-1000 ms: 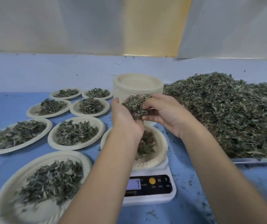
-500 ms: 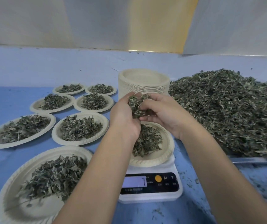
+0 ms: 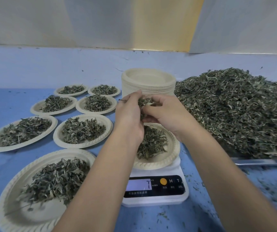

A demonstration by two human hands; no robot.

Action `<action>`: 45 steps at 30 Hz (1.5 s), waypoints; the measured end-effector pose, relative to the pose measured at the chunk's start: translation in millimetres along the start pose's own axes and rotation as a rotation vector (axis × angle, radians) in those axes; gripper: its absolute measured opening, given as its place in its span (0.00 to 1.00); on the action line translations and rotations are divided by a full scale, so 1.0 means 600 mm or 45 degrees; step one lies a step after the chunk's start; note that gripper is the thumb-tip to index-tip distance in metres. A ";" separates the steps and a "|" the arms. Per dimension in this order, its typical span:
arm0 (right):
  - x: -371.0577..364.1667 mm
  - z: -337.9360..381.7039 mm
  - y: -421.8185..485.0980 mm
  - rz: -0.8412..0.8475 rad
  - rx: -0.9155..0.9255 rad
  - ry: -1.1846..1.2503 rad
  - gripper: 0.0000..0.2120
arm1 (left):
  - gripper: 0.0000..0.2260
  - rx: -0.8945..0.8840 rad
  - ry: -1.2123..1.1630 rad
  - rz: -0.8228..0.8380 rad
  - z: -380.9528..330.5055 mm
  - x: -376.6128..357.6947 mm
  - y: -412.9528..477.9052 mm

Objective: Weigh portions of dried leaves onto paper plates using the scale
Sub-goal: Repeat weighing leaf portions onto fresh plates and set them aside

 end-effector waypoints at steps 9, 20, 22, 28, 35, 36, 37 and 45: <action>0.003 0.008 0.001 -0.076 -0.004 0.071 0.07 | 0.10 0.150 -0.249 -0.036 -0.004 0.012 0.015; 0.033 0.013 0.006 -0.300 0.130 -0.158 0.09 | 0.10 0.312 -0.476 0.002 -0.012 0.021 0.027; 0.035 0.010 0.007 -0.273 0.120 -0.195 0.08 | 0.08 0.327 -0.499 -0.002 -0.016 0.024 0.025; 0.029 0.003 0.008 -0.148 0.274 -0.838 0.09 | 0.10 0.335 -0.540 -0.011 -0.018 0.025 0.022; 0.017 0.002 0.002 -0.025 0.311 -0.968 0.11 | 0.11 0.305 -0.510 -0.023 -0.019 0.028 0.025; 0.017 0.002 0.002 -0.023 0.309 -0.965 0.12 | 0.11 0.305 -0.511 -0.021 -0.019 0.028 0.025; 0.017 0.002 0.003 -0.019 0.306 -0.959 0.12 | 0.11 0.307 -0.515 -0.021 -0.020 0.027 0.024; 0.022 -0.005 0.001 0.060 0.123 -0.573 0.20 | 0.09 0.315 -0.492 -0.025 -0.017 0.026 0.021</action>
Point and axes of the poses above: each hand's wrist, its own y-axis towards the middle knuckle, its own x-axis out of the back of the hand, z = x × y, the point moved 7 cm from there along y, towards the middle knuckle, and after that the axes turned 10 degrees about -z, right-handed, at the moved point
